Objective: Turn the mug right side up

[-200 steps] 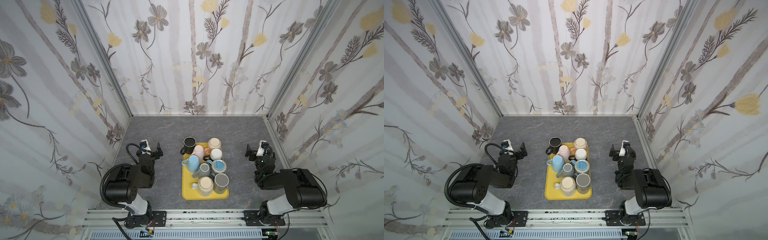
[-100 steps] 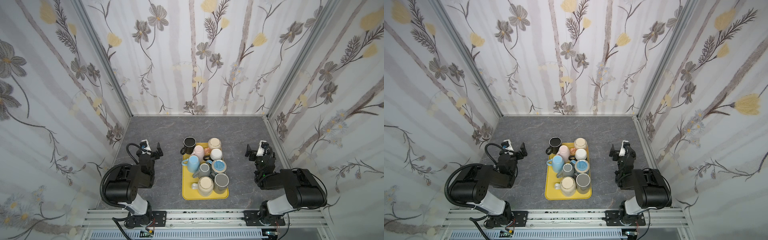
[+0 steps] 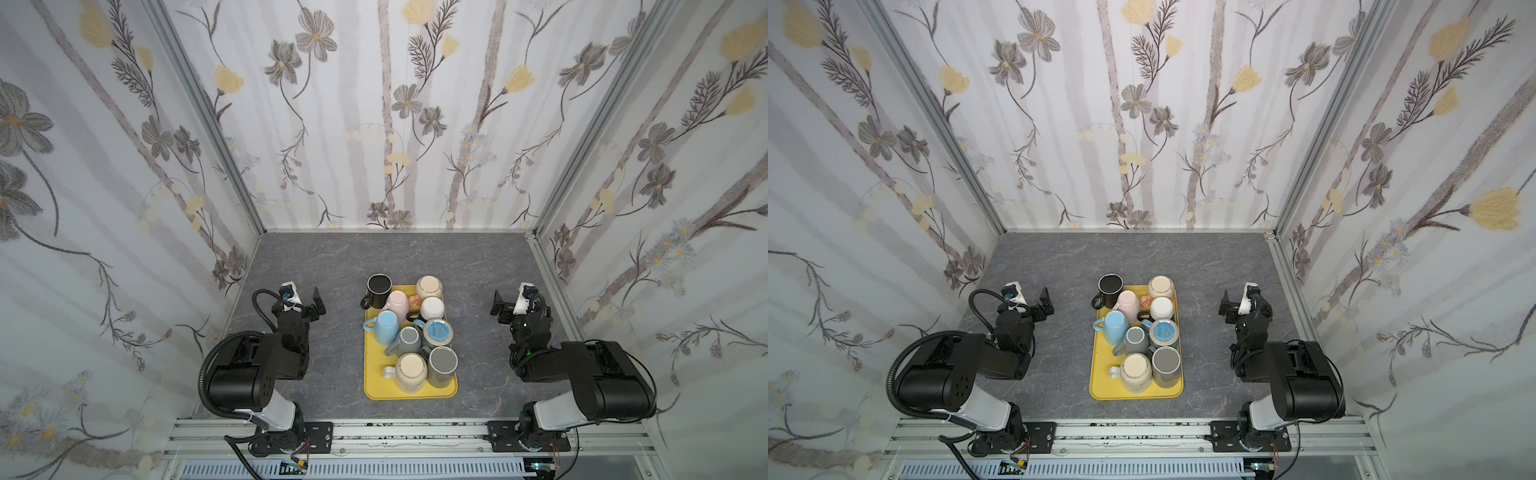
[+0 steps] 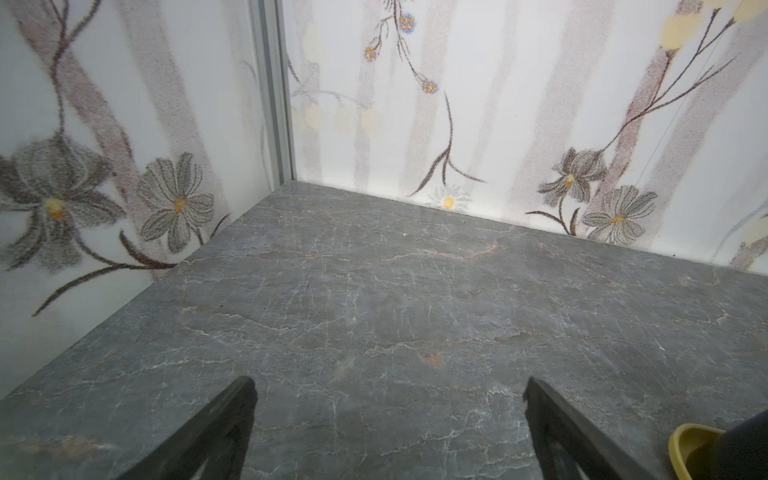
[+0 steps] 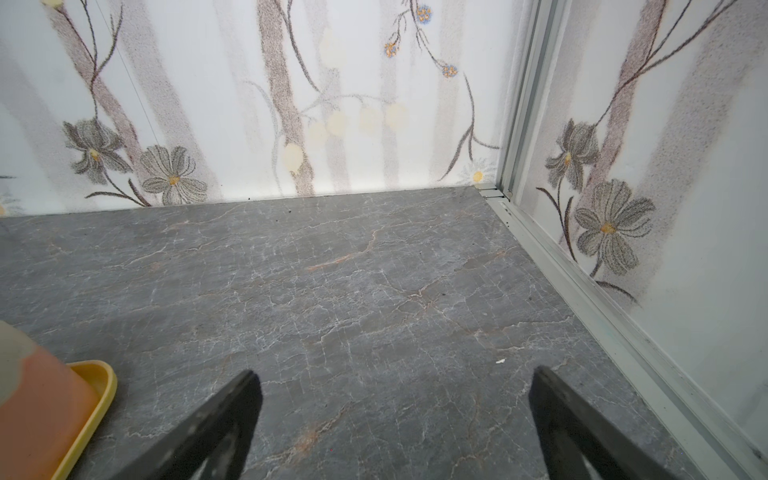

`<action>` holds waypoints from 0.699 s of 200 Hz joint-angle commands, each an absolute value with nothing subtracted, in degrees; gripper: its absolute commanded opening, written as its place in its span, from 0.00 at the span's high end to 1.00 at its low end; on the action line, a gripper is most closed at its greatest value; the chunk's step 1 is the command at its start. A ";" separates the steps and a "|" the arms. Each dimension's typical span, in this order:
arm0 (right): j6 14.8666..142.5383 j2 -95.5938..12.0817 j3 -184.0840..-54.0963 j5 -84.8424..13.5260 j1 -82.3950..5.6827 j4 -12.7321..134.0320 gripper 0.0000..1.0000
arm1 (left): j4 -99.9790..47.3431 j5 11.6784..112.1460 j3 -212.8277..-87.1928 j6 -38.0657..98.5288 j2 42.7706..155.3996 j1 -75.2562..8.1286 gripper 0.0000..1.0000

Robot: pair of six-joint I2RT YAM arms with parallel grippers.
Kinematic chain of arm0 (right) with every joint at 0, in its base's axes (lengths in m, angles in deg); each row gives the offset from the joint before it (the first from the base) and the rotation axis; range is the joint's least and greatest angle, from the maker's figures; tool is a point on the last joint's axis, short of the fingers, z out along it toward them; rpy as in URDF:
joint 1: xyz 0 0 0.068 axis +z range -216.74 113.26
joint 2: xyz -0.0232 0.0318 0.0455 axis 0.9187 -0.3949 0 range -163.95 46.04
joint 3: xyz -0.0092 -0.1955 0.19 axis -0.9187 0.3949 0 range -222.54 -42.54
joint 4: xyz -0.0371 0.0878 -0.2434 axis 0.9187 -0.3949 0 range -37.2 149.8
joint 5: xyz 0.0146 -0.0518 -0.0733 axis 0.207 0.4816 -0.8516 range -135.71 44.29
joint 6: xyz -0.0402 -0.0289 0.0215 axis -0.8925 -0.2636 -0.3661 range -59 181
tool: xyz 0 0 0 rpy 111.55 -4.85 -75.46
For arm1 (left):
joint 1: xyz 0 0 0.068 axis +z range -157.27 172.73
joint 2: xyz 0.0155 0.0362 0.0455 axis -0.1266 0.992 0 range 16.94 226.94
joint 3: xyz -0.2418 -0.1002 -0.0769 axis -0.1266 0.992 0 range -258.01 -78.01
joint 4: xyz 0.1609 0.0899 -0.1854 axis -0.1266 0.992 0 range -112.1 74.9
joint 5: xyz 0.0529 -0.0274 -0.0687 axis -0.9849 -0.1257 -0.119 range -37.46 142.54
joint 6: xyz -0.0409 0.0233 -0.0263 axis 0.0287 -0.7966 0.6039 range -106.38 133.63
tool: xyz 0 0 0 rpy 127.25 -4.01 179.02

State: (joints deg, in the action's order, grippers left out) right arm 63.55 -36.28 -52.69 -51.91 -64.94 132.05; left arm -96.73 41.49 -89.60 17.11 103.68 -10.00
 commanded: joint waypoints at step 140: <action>96.03 -8.24 -58.11 -38.89 -57.15 63.93 0.34 | -16.55 49.81 -101.79 54.83 69.39 -32.71 0.00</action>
